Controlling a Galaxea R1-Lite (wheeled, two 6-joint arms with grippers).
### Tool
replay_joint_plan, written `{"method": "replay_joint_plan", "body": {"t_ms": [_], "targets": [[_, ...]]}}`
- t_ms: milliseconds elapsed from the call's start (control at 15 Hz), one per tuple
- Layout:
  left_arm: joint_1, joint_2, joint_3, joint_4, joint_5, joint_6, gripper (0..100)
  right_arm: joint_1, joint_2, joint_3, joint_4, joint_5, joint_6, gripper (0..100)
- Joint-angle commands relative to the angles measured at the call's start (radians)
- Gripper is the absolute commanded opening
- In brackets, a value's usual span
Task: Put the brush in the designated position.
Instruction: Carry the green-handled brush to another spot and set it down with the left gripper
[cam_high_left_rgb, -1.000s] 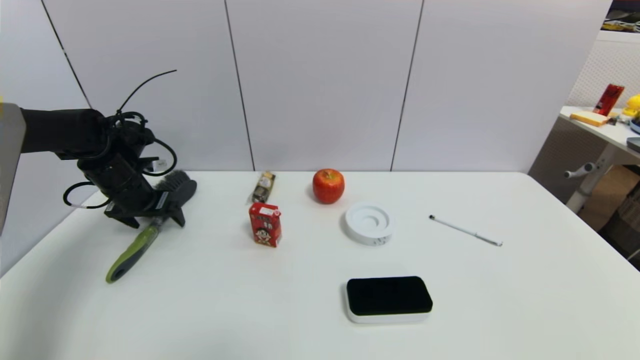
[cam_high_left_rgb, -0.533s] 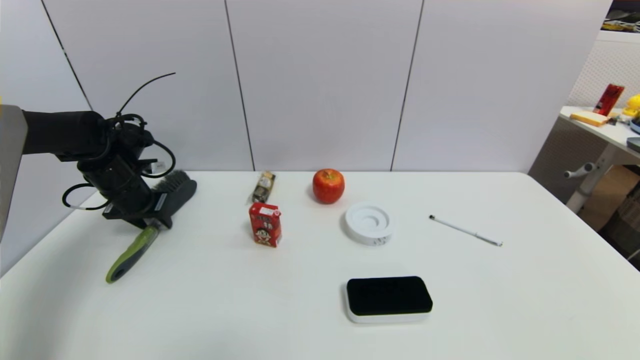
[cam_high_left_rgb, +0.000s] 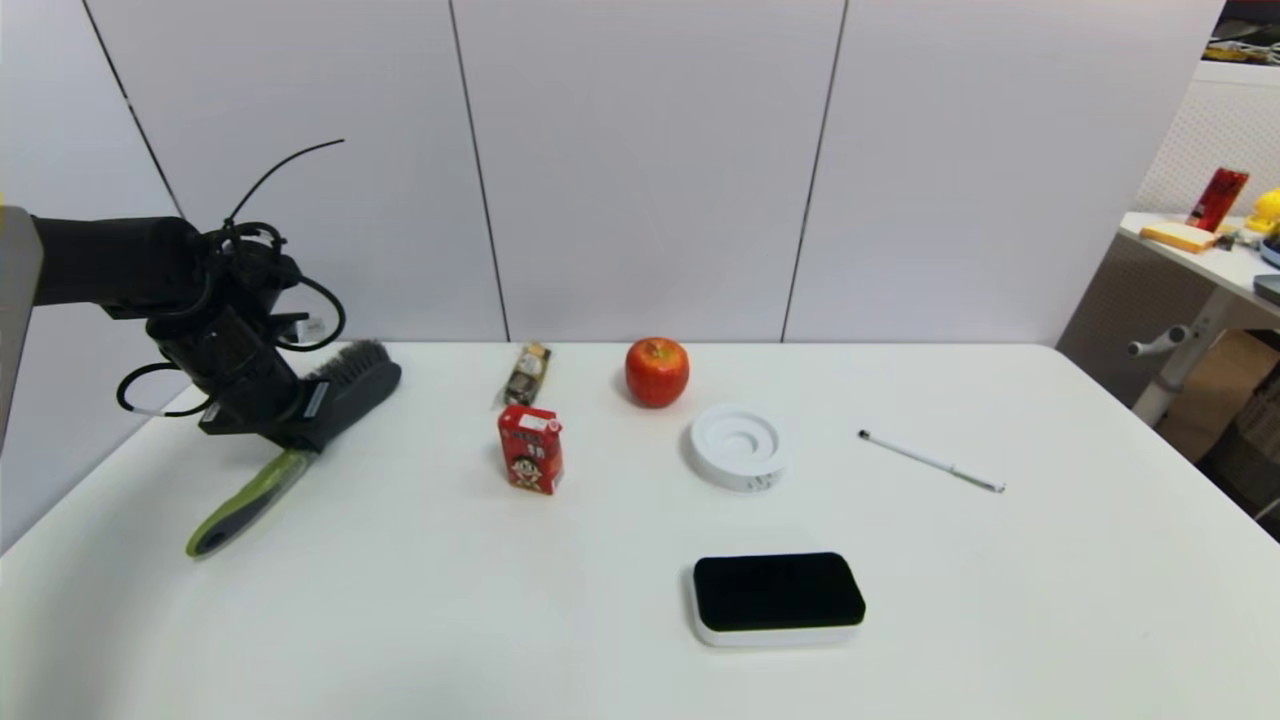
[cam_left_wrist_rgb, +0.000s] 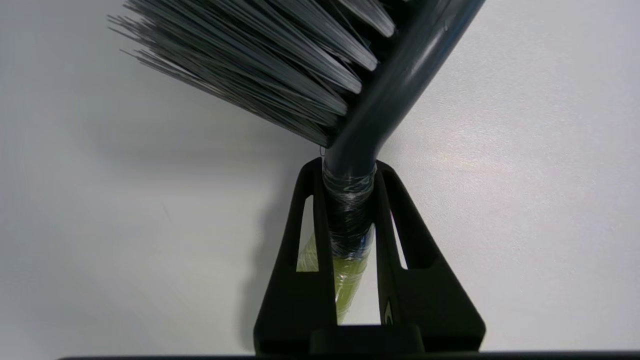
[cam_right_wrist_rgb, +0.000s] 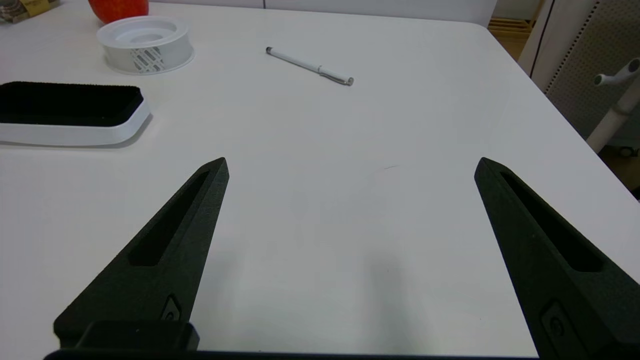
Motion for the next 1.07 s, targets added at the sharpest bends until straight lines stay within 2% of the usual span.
{"method": "replay_joint_plan", "body": {"t_ms": [67,333,467,800,1067], "targets": [[0.000,-0.131,-0.050,0.030,0.033,0.009,0,0.000,0.001,0.002,0.000,0.000,-0.001,100],[0.025,-0.352,-0.128,0.030,0.140,0.140,0,0.000,0.001,0.002,0.000,0.000,-0.001,100],[0.000,-0.455,-0.130,0.029,0.170,0.143,0,0.001,0.001,0.002,0.000,0.000,-0.001,100],[-0.162,-0.649,-0.127,0.036,0.173,0.215,0,0.000,0.001,0.002,0.000,0.000,-0.001,100],[-0.319,-0.741,-0.076,0.067,0.186,0.215,0,0.001,0.001,0.002,0.000,0.000,-0.001,100]]}}
